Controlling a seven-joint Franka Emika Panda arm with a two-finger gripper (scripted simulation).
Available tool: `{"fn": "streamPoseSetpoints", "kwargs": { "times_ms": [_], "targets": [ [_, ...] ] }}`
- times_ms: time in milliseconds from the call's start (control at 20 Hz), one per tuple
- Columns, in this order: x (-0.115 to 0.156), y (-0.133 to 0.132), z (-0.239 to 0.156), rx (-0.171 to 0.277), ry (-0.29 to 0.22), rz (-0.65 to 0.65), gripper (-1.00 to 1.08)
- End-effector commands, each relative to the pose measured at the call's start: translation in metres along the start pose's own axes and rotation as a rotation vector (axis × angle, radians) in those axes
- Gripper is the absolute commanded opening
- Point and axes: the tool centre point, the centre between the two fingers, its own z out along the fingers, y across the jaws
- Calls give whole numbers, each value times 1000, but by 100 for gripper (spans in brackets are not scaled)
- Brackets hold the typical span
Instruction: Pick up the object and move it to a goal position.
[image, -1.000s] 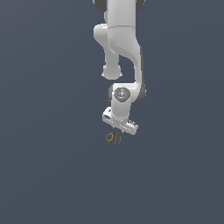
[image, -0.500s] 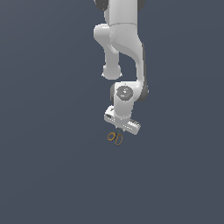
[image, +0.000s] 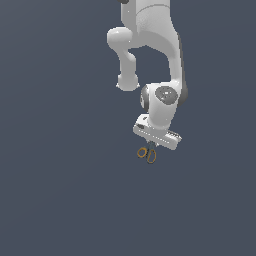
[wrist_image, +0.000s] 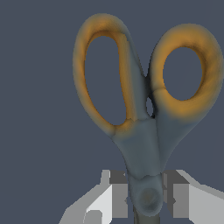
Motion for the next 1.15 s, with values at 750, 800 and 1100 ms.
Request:
{"fn": "streamPoseSetpoints", "kwargs": {
  "times_ms": [750,800,1100],
  "targets": [
    [-39,-122,-104,1,1,0,-100],
    [-40,-124,-106,1,1,0,-100],
    [-42,-131,-112,1,1,-1,-100]
  ]
}}
